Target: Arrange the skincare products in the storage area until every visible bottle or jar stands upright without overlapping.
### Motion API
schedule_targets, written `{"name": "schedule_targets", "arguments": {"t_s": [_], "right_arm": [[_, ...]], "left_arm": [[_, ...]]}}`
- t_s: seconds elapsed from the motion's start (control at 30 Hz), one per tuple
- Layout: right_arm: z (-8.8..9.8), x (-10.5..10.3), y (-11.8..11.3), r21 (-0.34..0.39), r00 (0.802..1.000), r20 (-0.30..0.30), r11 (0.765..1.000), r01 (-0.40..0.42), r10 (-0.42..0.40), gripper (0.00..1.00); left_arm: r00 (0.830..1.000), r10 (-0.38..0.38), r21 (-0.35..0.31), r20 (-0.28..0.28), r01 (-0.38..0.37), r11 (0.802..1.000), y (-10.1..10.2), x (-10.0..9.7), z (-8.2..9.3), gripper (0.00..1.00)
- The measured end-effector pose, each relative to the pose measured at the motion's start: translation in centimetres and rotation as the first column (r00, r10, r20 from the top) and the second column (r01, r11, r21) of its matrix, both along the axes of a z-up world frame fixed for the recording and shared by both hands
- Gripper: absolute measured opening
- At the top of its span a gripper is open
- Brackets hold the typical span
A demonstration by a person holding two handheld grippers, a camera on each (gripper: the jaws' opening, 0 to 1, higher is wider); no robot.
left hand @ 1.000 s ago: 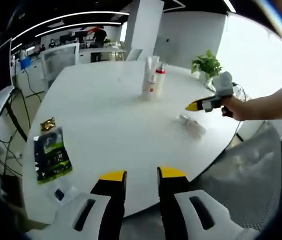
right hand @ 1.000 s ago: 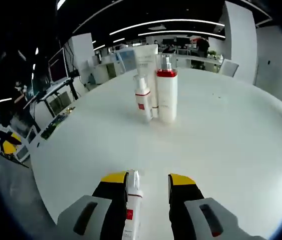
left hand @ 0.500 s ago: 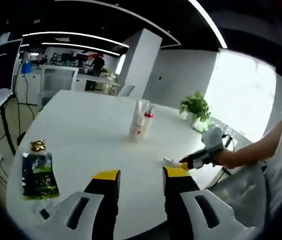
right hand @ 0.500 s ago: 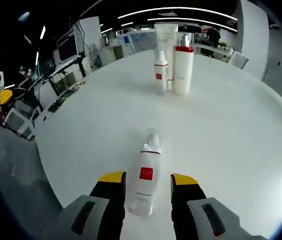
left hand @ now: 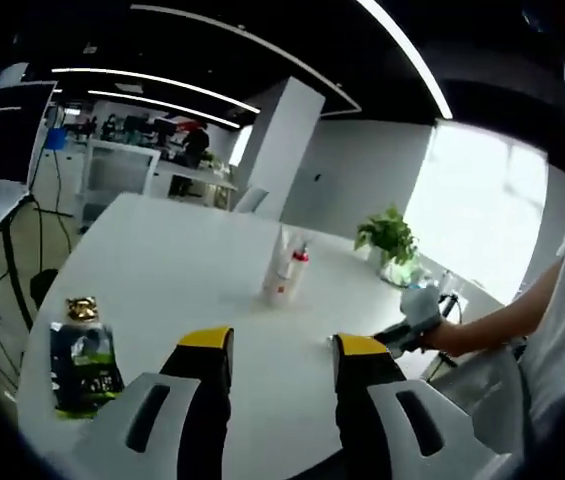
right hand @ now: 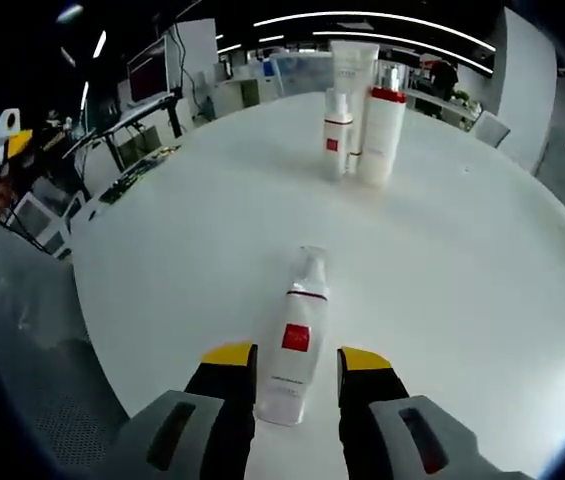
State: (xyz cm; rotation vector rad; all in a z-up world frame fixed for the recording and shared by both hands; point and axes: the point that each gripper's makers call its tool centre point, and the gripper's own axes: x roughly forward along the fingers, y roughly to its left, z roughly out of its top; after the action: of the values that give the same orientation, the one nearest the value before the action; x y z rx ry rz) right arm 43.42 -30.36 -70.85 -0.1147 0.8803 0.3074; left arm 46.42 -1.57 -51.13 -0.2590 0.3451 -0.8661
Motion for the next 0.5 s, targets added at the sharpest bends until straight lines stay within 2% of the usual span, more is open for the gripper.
{"name": "schedule_targets", "arguments": {"t_s": [0.07,0.1,0.17,0.2,0.27,0.3,0.37,0.5], "right_arm": [[0.0,0.0,0.0,0.004,1.000,-0.001,1.000,0.001,-0.001,0.24],[0.0,0.1,0.0,0.005,1.000,0.000,1.000,0.000,0.000,0.24],[0.0,0.1,0.0,0.003,1.000,0.002,1.000,-0.004,0.004,0.24],[0.0,0.1,0.0,0.004,1.000,0.001,1.000,-0.005,0.005,0.24],[0.0,0.1,-0.2,-0.002,1.000,0.004,1.000,-0.005,0.005,0.24],[0.1,0.1,-0.2,-0.002,1.000,0.006,1.000,-0.005,0.005,0.23],[0.1,0.1,-0.2,0.000,1.000,0.005,1.000,-0.004,0.004,0.23],[0.0,0.0,-0.2,-0.002,1.000,0.001,1.000,-0.005,0.005,0.22]], "left_arm": [[0.999,0.007,-0.061,0.040,-0.005,0.998,-0.6,0.6,2.0,0.36],[0.999,0.019,-0.135,0.047,-0.013,0.991,-1.0,0.9,3.5,0.36],[0.996,-0.022,-0.268,0.086,0.044,0.962,-2.2,0.5,6.7,0.39],[0.993,-0.032,-0.296,0.116,0.065,0.953,-2.5,0.3,7.9,0.42],[0.975,-0.028,-0.285,0.222,0.092,0.954,-3.3,-0.1,10.0,0.47],[0.968,-0.059,-0.285,0.245,0.130,0.950,-3.8,-0.6,10.6,0.46],[0.973,-0.106,-0.318,0.207,0.169,0.933,-5.0,-1.3,11.3,0.47],[0.962,-0.108,-0.282,0.249,0.179,0.942,-6.0,-1.3,11.9,0.49]]}}
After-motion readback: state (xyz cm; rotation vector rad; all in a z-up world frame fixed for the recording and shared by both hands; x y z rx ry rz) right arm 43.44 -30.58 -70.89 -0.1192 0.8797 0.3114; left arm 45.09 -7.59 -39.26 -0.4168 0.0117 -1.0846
